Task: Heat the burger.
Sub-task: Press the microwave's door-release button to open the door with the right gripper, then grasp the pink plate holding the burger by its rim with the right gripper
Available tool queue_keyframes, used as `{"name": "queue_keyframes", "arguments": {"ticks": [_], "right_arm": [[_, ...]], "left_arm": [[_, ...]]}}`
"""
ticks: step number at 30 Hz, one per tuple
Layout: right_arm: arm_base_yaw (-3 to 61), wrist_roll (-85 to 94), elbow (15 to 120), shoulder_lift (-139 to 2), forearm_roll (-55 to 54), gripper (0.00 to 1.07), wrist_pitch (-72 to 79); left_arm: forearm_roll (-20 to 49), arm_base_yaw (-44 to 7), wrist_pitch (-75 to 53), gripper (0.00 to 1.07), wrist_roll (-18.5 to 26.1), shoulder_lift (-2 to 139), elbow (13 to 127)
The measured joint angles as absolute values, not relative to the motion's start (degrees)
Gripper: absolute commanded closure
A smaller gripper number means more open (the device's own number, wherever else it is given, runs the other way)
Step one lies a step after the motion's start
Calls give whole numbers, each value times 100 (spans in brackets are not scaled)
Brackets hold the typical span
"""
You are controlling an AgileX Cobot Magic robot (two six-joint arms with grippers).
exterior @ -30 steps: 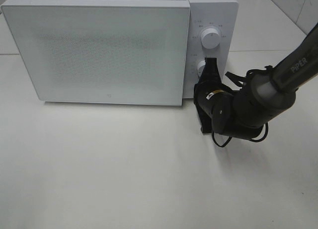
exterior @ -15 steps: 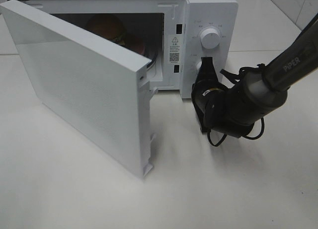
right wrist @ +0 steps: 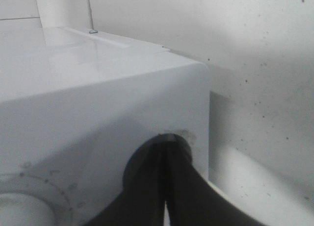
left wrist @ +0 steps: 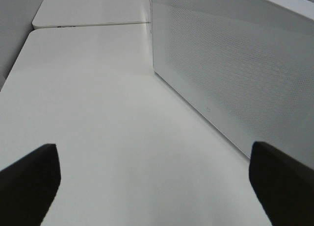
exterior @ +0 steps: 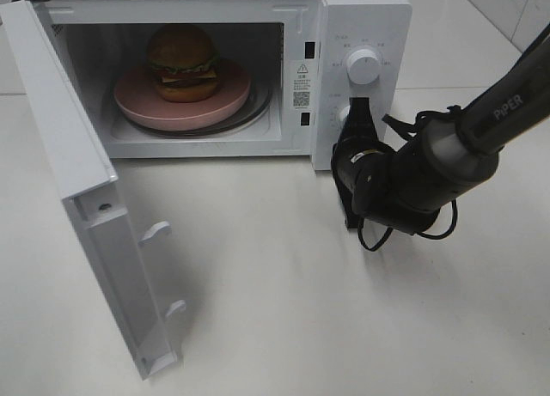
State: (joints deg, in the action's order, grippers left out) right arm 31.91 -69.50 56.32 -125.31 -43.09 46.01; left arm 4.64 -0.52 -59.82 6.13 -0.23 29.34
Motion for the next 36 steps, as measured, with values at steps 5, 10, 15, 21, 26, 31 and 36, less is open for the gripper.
{"name": "queue_keyframes", "arguments": {"ticks": [5, 10, 15, 21, 26, 31, 36], "right_arm": [[3197, -7185, 5443, -12387, -4028, 107, 4601], [3180, -7225, 5363, -12273, -3965, 107, 4526], [3191, -7219, 5094, -11786, -3638, 107, 4016], [3203, -7065, 4962, -11511, -3352, 107, 3472], [3203, -6790, 4790, -11385, -3289, 107, 2882], [3203, -6039, 4704, -11064, -3254, 107, 2384], [3203, -4704, 4698, -10634, -3249, 107, 1599]], "left_arm": [[458, -52, -5982, 7, 613, -23, 2934], [458, -52, -5982, 7, 613, -23, 2934], [458, -52, -5982, 7, 613, -23, 2934], [453, -52, -5982, 7, 613, -23, 2934], [453, -52, -5982, 7, 613, -23, 2934], [453, -52, -5982, 7, 613, -23, 2934], [441, -52, -5982, 7, 613, -23, 2934]]}}
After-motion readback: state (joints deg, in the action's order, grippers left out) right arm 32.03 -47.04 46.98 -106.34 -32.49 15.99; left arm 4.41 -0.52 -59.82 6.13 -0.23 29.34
